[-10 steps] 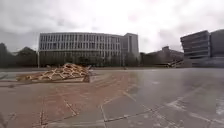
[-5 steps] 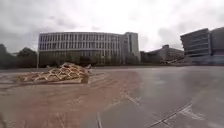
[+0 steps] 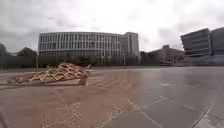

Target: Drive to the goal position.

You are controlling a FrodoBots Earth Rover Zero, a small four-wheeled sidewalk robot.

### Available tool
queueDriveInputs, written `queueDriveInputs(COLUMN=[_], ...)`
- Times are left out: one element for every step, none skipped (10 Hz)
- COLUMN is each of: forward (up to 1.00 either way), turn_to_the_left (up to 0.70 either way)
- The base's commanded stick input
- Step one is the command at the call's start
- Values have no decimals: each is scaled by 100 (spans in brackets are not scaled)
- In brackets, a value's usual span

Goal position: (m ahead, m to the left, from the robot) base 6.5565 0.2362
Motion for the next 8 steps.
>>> queueDriveInputs(forward=[70, 70, 70, 70, 70, 70, 70, 70], turn_to_the_left=[0, 0, 0, 0, 0, 0, 0, 0])
